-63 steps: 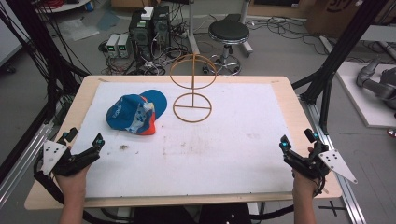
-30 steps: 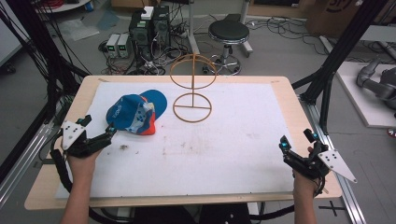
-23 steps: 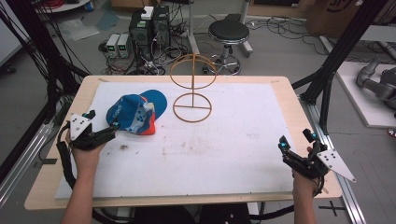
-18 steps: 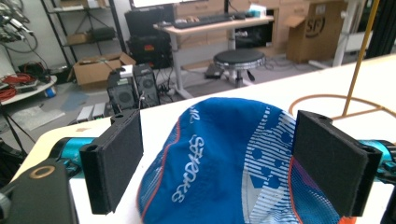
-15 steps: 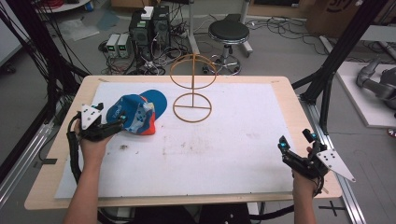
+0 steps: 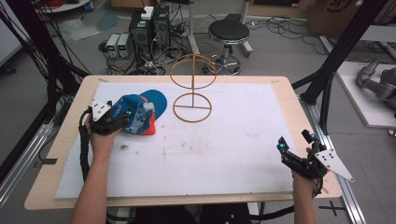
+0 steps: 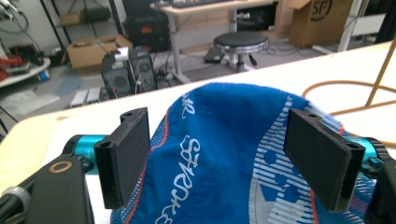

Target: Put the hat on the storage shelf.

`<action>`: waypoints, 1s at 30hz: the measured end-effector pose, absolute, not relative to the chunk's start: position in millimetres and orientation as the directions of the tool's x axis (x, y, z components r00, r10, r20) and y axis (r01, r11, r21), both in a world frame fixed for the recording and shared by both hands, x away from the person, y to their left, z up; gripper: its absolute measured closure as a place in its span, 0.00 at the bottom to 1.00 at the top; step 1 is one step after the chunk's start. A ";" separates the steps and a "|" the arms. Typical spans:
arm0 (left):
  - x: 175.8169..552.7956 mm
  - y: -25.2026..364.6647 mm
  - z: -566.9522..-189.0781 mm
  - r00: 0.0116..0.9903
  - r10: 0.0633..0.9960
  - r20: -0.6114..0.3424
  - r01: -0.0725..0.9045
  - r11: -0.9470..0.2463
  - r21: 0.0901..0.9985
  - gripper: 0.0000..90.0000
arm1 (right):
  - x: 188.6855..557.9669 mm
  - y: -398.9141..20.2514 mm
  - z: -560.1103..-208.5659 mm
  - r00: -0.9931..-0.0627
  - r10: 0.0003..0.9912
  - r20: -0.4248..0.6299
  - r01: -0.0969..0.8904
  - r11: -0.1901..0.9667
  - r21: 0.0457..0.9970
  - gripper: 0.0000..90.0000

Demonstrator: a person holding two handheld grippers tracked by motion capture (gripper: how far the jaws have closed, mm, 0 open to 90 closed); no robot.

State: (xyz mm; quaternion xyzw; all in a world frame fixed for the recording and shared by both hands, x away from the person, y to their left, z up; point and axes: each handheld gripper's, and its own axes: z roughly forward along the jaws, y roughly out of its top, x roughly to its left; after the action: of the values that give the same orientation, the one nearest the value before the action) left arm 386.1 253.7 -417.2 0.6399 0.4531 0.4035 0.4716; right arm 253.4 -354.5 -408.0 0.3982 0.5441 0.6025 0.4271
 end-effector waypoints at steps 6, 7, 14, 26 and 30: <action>399.0 251.0 -417.8 0.251 0.961 0.113 0.219 -0.170 0.961 0.28 | 250.1 -356.7 -408.4 -0.309 0.951 0.012 -0.077 -0.037 0.996 0.14; 401.0 251.8 -418.9 0.248 0.962 0.111 0.231 -0.170 0.958 0.29 | 249.1 -357.4 -408.4 -0.309 0.951 0.012 -0.075 -0.037 0.996 0.14; 407.9 255.5 -424.7 0.239 0.968 0.079 0.236 -0.137 0.962 0.31 | 244.7 -361.0 -408.4 -0.301 0.954 0.015 -0.078 -0.041 0.996 0.14; 413.9 253.4 -433.9 0.226 0.972 0.068 0.298 -0.136 0.945 0.59 | 242.1 -361.9 -408.5 -0.296 0.955 0.015 -0.074 -0.039 0.997 0.14; 413.9 252.3 -434.5 0.222 0.972 0.075 0.317 -0.145 0.937 0.78 | 242.6 -361.2 -408.5 -0.297 0.955 0.015 -0.072 -0.038 0.997 0.14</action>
State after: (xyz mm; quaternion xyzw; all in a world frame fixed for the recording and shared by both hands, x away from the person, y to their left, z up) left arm 413.9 252.3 -434.5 0.6533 0.4932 0.3817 0.4293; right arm 242.6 -361.2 -408.5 0.4063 0.5431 0.5948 0.4315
